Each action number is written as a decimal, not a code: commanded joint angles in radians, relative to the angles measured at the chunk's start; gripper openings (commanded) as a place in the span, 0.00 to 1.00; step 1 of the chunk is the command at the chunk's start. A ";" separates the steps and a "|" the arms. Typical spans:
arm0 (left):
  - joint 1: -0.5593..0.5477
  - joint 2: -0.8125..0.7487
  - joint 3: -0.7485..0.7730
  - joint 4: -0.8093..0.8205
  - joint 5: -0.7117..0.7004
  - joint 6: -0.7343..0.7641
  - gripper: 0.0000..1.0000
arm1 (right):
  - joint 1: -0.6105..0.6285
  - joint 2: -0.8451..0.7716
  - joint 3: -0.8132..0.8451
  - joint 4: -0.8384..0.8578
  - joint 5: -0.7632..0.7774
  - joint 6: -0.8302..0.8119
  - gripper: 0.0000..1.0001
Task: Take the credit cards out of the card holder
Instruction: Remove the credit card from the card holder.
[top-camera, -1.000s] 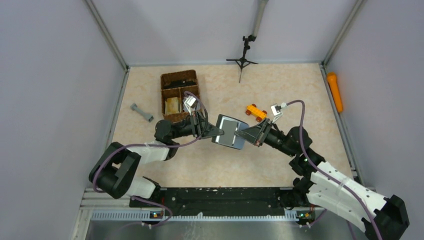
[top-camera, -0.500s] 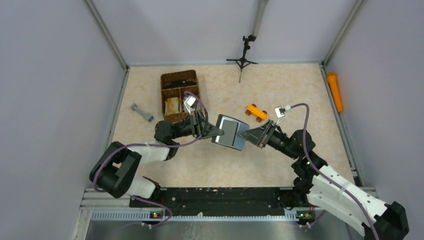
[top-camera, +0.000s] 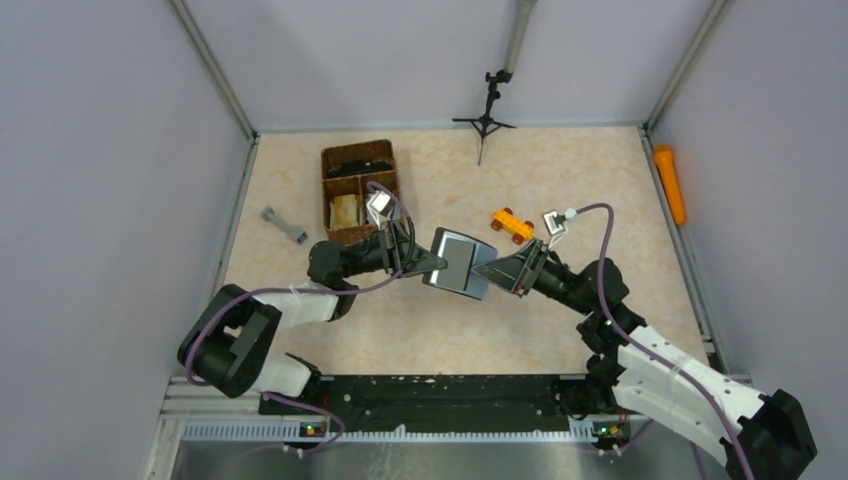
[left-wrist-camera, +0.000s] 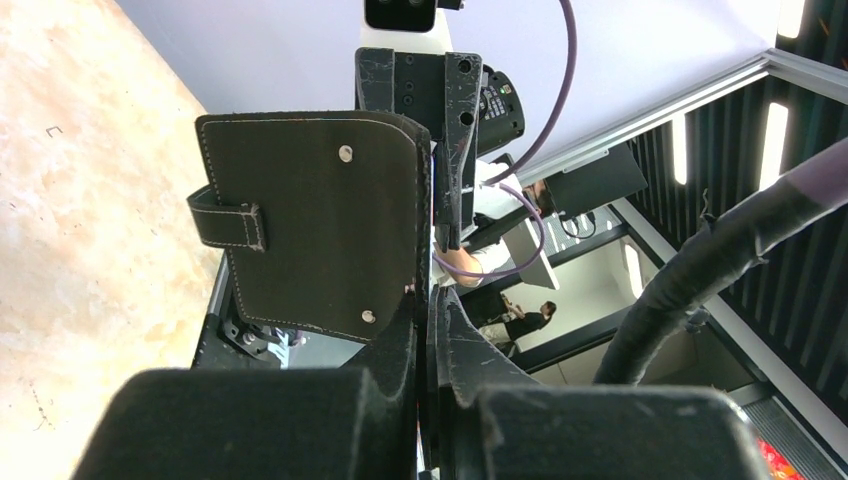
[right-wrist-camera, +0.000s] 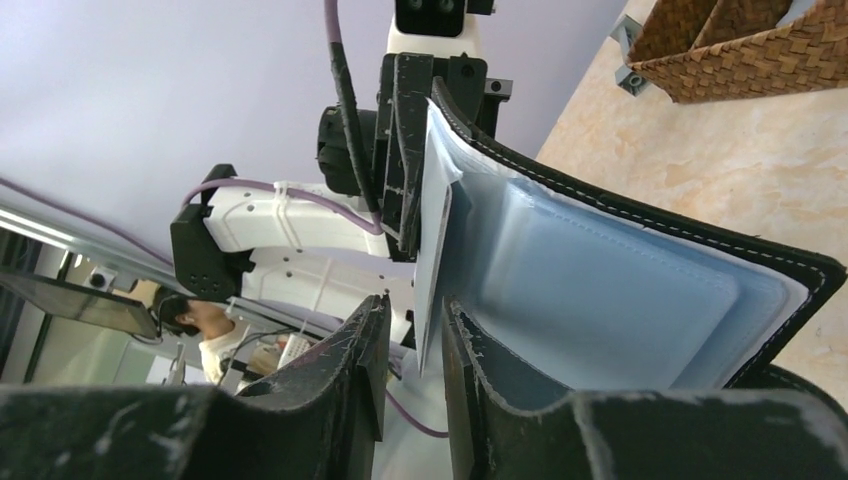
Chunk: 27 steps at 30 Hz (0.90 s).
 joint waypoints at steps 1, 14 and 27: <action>-0.006 -0.026 0.017 0.054 -0.023 0.011 0.00 | -0.006 0.015 0.007 0.084 -0.036 0.002 0.26; -0.011 -0.012 0.024 0.052 -0.026 0.012 0.07 | -0.006 0.014 0.018 0.034 -0.017 -0.013 0.00; -0.007 0.024 0.013 0.093 -0.064 0.001 0.00 | -0.021 -0.050 0.017 -0.085 0.016 -0.041 0.00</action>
